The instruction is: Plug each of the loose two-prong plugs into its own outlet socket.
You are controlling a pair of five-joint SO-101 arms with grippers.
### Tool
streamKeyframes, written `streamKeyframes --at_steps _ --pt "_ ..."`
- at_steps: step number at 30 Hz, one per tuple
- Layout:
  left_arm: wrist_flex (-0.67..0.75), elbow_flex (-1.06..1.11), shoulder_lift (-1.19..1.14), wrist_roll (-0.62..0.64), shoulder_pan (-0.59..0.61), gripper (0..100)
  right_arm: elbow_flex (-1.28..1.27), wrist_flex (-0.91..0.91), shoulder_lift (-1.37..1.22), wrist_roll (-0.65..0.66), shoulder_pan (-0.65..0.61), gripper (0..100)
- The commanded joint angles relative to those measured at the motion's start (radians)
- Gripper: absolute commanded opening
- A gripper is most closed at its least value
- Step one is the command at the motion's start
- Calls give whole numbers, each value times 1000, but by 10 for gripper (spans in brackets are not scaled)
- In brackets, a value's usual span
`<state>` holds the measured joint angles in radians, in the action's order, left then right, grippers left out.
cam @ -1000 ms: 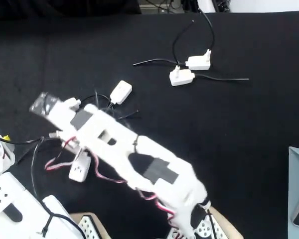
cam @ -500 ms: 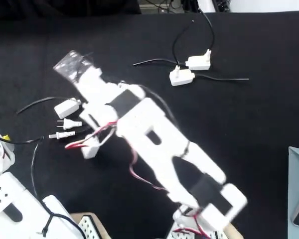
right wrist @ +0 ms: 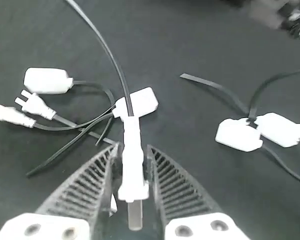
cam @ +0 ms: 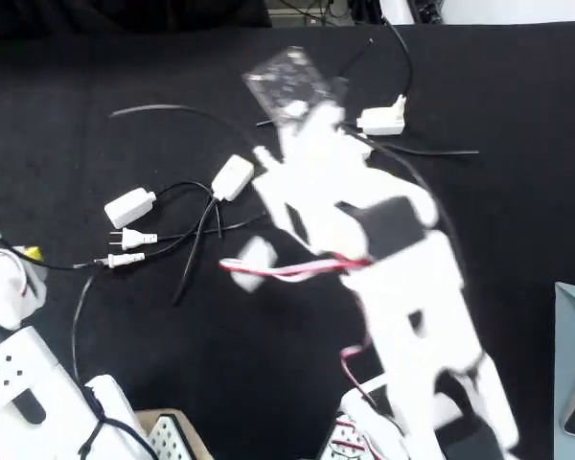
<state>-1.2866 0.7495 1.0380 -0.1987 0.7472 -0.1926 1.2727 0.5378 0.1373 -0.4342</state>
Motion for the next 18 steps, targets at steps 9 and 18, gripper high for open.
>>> streamKeyframes --at_steps 9,18 --pt "6 -44 6 3 -386 231 -288 -11 441 -8 51 11" --pt "224 28 6 186 -575 231 -567 -175 677 -9 -123 11"
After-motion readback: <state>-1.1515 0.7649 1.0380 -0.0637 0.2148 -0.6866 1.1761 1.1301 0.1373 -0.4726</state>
